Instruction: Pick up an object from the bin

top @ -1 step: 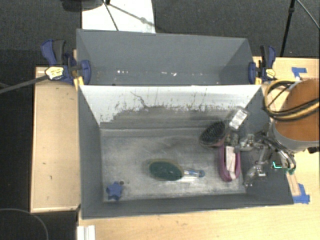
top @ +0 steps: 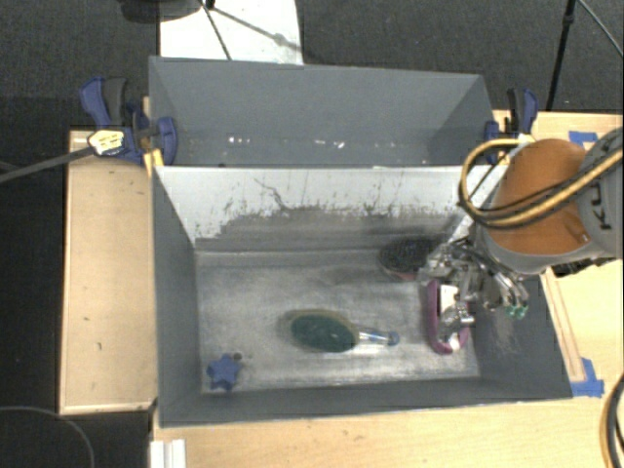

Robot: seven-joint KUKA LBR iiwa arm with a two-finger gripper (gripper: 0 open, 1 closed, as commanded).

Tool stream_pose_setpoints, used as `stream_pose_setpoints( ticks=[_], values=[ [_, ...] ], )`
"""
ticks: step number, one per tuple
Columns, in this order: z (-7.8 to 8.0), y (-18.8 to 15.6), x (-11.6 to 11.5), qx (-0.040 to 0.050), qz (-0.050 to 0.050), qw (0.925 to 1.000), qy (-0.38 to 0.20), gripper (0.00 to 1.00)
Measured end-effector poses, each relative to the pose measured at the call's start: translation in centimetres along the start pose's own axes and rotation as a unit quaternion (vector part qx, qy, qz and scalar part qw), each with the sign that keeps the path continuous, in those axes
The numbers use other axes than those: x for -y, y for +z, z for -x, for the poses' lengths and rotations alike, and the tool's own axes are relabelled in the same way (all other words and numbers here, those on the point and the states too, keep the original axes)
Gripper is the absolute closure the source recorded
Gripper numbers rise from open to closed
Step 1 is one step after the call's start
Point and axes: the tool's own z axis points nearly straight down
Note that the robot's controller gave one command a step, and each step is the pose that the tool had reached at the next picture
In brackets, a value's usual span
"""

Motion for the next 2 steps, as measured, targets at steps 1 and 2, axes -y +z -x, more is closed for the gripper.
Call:
stream_pose_setpoints(
  ticks=[1, 2],
  values=[
    [3.6, 0.5, 4.6, -0.0074, -0.002, 0.9977, 0.068, 0.00],
    [4.6, 2.1, 0.2, -0.0014, -0.002, 0.9990, 0.044, 0.00]
  ],
)
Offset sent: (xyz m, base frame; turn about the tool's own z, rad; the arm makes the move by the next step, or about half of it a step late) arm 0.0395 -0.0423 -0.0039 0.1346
